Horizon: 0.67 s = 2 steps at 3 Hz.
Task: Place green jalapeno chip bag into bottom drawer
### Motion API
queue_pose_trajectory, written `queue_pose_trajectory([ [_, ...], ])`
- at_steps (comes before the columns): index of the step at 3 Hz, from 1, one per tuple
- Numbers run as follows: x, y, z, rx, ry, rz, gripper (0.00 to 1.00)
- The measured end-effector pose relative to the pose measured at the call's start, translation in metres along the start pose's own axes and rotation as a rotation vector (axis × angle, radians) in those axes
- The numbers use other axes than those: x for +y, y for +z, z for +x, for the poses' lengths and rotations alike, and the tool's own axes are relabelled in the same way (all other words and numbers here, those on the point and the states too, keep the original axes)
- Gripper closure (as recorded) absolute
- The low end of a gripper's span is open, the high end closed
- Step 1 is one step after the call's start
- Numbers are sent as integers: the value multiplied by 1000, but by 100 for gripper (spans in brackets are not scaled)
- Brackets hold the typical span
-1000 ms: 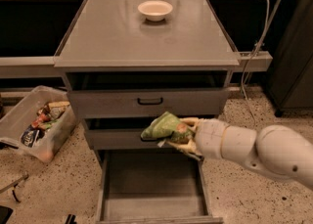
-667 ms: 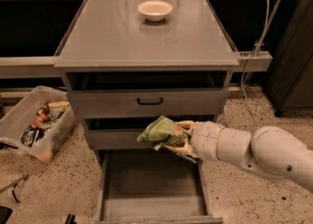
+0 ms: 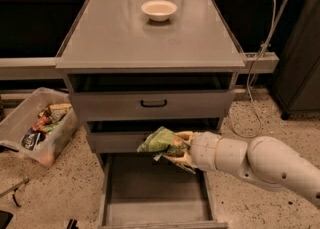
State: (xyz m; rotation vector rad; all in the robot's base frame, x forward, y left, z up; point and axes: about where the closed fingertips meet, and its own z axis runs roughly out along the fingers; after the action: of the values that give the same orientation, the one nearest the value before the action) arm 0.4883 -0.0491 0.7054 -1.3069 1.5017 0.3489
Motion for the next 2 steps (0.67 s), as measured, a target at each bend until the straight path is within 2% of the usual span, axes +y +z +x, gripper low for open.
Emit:
queue_pose_trajectory([
  [1,43,46,58,22,38,-70,100],
  [2,96,99,124,64,91,-121,100],
])
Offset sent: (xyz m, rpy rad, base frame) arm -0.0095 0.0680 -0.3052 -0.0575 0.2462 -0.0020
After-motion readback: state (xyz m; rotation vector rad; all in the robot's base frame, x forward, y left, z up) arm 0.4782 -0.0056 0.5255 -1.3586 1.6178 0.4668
